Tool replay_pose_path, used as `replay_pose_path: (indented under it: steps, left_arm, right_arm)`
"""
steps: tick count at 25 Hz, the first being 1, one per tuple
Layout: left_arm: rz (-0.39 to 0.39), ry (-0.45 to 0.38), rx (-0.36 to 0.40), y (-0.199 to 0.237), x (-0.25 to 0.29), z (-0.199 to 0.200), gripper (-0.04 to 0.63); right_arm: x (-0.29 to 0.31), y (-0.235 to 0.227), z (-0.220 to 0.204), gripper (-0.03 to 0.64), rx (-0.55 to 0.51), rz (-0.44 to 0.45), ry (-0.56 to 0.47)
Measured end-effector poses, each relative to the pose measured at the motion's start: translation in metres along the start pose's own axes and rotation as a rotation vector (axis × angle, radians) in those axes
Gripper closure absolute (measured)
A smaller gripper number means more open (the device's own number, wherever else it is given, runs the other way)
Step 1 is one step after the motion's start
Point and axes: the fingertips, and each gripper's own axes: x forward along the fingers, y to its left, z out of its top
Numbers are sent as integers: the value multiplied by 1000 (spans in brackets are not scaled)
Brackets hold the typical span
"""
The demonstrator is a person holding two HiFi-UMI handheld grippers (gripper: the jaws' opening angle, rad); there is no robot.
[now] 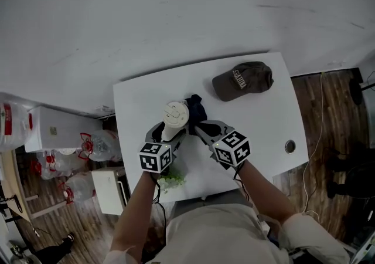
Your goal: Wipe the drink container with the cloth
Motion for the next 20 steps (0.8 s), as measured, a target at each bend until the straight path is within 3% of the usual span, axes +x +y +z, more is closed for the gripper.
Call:
replay_pose_path:
  steps: [6,12,15,20]
  left_arm:
    - [29,-73,-1,-7,-49,16,230]
    - [81,-196,92,-17,-110,71,348]
    - [98,-262,137,-23,-143,96,421]
    - [163,-358,260,-35,-196,134,480]
  right_arm:
    - [-50,18,54,580,-54,-54,-98]
    - [-98,47,116,580,-133,-109,-232]
    - [-121,69,144,580,-133,-99,-300]
    - [-159,114,190,580,-194,-62,-405]
